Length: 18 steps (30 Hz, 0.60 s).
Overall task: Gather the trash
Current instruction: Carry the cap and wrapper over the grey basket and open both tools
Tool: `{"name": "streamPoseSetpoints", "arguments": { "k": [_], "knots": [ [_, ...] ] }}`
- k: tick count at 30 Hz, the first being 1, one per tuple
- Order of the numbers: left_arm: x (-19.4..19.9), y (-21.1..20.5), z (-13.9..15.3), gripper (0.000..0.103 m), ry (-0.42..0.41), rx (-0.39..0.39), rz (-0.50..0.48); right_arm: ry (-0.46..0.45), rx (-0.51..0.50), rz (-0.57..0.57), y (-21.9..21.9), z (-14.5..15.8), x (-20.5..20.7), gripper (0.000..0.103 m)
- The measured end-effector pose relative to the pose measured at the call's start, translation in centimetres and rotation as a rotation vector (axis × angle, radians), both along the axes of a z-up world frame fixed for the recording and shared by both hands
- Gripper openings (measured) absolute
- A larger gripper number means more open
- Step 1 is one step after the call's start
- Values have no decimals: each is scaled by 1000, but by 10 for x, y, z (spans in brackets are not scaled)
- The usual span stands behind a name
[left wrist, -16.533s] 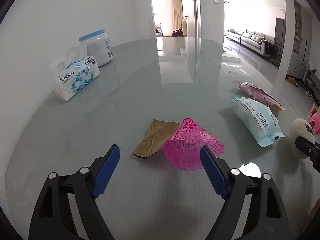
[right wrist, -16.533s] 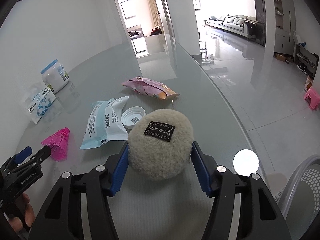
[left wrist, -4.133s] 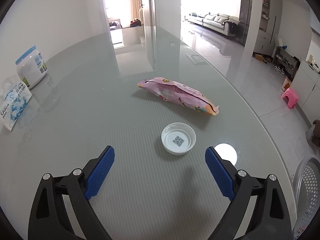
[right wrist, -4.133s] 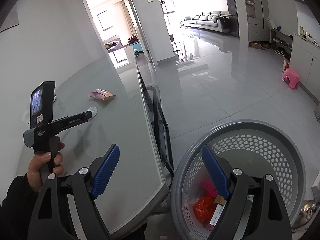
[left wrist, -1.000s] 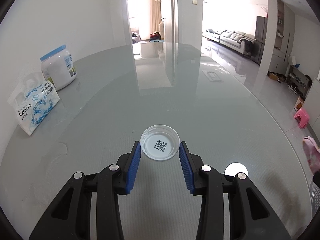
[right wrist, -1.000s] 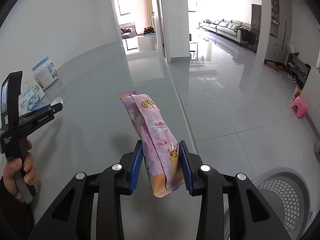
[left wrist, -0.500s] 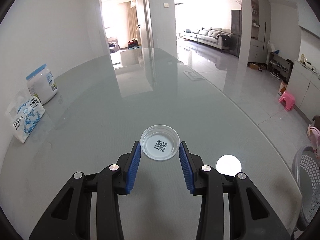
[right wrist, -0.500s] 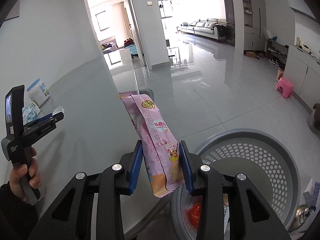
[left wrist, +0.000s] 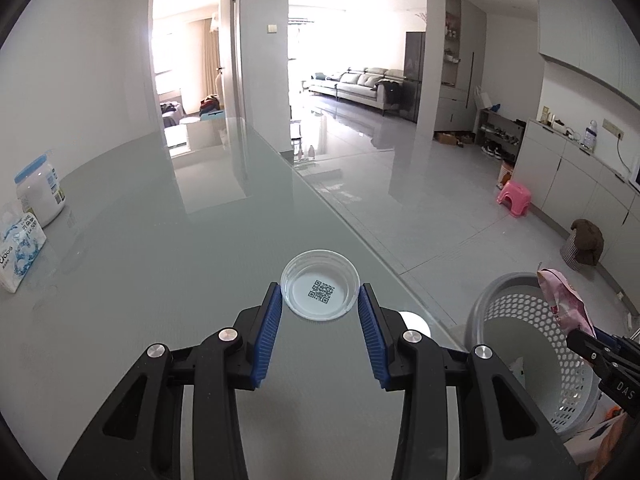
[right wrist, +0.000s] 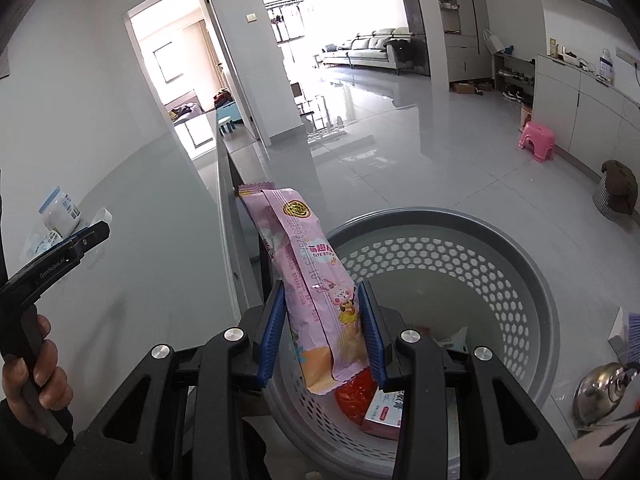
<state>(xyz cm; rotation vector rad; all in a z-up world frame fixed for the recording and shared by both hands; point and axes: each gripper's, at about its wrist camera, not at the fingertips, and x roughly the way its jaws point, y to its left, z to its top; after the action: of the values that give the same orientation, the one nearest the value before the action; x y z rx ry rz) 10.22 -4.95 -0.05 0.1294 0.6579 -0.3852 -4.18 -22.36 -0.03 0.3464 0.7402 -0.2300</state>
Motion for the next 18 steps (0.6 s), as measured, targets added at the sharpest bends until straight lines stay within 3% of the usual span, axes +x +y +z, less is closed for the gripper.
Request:
{"name": "streamPoseSetpoints", "arguments": {
  "k": [10, 18],
  "knots": [
    [-41, -42, -1, 39, 25, 0, -101, 3, -17, -96, -26, -9, -51, 35],
    [-65, -72, -8, 39, 66, 3, -179, -10, 51, -145, -48, -20, -89, 36]
  ]
}}
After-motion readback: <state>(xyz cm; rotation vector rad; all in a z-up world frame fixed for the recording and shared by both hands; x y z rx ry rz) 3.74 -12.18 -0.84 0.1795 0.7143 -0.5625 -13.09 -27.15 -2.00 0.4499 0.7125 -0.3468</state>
